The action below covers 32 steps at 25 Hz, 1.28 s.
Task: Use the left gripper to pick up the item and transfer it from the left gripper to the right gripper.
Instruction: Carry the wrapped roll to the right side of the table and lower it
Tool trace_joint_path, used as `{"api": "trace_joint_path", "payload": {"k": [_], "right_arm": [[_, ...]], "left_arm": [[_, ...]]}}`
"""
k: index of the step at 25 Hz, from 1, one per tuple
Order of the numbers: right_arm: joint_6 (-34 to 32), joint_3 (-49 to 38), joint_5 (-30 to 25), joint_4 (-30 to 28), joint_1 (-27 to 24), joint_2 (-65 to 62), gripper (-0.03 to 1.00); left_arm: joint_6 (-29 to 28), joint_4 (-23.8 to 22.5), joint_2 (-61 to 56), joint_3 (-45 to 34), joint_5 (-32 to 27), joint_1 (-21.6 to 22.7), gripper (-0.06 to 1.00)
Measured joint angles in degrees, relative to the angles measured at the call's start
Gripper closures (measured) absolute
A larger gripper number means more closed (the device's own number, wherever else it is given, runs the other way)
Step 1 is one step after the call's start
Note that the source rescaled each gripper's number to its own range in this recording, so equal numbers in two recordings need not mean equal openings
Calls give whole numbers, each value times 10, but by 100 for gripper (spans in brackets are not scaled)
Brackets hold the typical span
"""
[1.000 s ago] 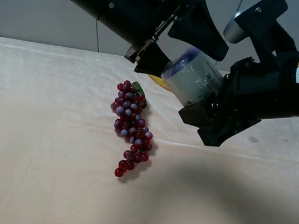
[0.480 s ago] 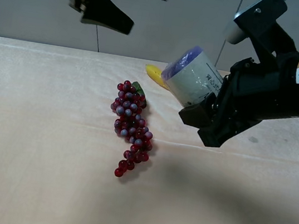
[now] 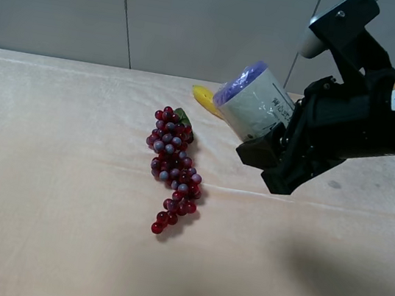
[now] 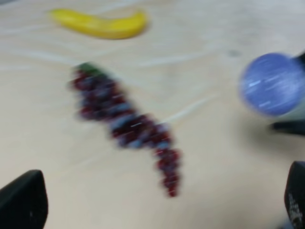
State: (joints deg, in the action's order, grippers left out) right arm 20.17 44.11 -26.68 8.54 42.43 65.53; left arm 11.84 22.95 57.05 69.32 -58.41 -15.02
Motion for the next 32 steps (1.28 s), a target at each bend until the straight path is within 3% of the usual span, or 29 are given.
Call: {"api": "trace_joint_path", "payload": {"k": [3,6,10,19,32], "right_arm": [[0,0,0,0,0,0,96],[0,0,0,0,0,0,96],[0,0,0,0,0,0,96],[-4,0,0,0,0,0,96],[-23,0,0,1,0,0,97]], "left_arm": [[-59,-93,-88,-59,-1,0,-5],[-96,-153,-177,-129,-3,0,-5],[-113,-193,-304,-228,-10,0,-5],[-105,-206,-556,-391,-13,0,-5],[-103,-205,-574,-409,-17,0,-5]]}}
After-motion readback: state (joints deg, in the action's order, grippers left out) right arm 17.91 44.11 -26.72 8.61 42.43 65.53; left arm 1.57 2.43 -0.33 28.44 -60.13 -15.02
